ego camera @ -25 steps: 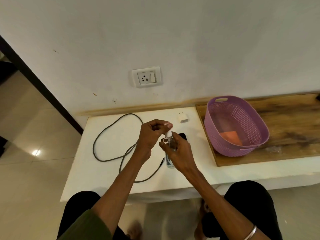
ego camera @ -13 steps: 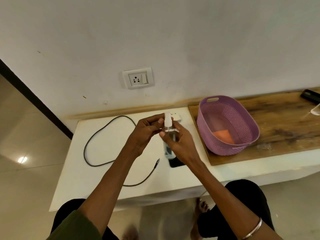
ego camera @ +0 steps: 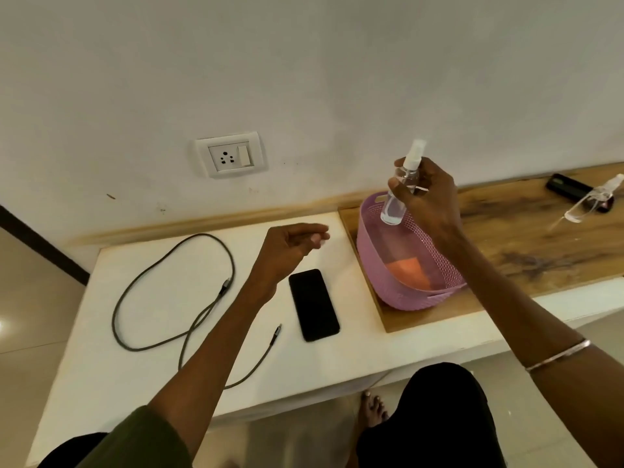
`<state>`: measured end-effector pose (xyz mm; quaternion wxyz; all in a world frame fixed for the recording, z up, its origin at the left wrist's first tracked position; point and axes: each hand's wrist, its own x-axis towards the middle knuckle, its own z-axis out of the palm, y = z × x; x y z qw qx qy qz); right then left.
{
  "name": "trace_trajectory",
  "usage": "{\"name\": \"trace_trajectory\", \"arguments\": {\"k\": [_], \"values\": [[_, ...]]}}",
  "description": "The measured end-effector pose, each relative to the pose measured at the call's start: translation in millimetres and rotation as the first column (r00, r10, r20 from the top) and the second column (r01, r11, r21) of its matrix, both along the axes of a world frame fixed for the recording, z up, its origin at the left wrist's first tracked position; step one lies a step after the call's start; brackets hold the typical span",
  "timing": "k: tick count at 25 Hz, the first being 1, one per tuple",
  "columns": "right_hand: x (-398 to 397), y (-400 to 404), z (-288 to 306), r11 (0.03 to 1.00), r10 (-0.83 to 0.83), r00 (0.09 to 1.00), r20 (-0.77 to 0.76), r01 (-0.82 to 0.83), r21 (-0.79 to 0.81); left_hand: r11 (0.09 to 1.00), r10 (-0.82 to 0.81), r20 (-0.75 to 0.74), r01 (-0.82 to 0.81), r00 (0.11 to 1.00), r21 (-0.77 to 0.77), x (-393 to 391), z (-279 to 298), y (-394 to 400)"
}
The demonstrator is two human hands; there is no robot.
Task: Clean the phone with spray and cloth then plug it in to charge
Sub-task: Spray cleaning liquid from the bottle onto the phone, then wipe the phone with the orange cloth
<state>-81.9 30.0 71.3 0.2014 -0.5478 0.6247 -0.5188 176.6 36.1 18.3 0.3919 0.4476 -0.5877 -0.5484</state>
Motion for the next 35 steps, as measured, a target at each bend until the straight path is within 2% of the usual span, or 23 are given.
{"name": "trace_trajectory", "arguments": {"k": [2,5,7,9,13,17,20,24,27,30,32,33,35], "values": [[-15.0,-10.0,-20.8,0.998,-0.021,0.999,-0.027,0.022,0.059,1.000,0.030,0.092,-0.029,0.995,-0.011,3.5,-21.3,-1.5],[-25.7,-23.0,-53.1,0.990,-0.034,0.994,-0.101,0.048,0.135,0.998,0.035,0.408,-0.014,0.912,-0.055,14.8,-59.1,-0.1],[-29.8,-30.4,-69.1,0.981,-0.038,0.994,-0.101,0.057,0.184,0.999,-0.035,0.547,0.042,0.836,-0.001,25.1,-82.4,4.0],[-32.1,-35.9,-80.3,0.969,-0.044,0.995,-0.091,0.065,0.239,0.993,-0.119,0.613,0.088,0.782,0.080,32.3,-99.9,6.7],[-29.0,-40.3,-94.0,0.951,-0.043,0.982,-0.184,0.097,0.293,0.983,-0.180,0.674,0.147,0.717,0.107,37.0,-116.6,10.3],[-30.8,-39.3,-99.8,0.950,-0.020,0.988,-0.155,0.067,0.305,0.982,-0.184,0.690,0.164,0.700,0.095,40.9,-122.3,12.2],[-30.8,-40.7,-100.5,0.939,-0.004,0.989,-0.150,0.056,0.339,0.973,-0.199,0.736,0.222,0.647,0.068,40.3,-124.4,15.3],[-39.2,-37.1,-101.2,0.886,0.098,0.956,-0.275,0.042,0.462,0.965,-0.227,0.743,0.247,0.629,0.086,40.6,-123.2,17.0],[-50.0,-25.8,-101.4,0.777,0.203,0.878,-0.433,0.125,0.618,0.959,-0.234,0.740,0.273,0.631,0.071,42.4,-121.5,19.8],[-49.6,-19.6,-102.4,0.605,0.385,0.724,-0.572,0.271,0.749,0.954,-0.226,0.741,0.296,0.633,0.039,43.0,-124.0,24.3],[-46.7,-19.0,-107.5,0.559,0.480,0.625,-0.615,0.322,0.764,0.957,-0.219,0.740,0.287,0.636,0.037,42.6,-127.4,24.8],[-45.7,-18.6,-109.2,0.552,0.499,0.604,-0.622,0.332,0.765,0.961,-0.211,0.737,0.275,0.642,0.036,42.3,-128.6,25.4],[-44.3,-16.5,-109.0,0.564,0.466,0.640,-0.611,0.318,0.762,0.968,-0.187,0.732,0.250,0.655,0.023,41.2,-129.8,25.3]]}}
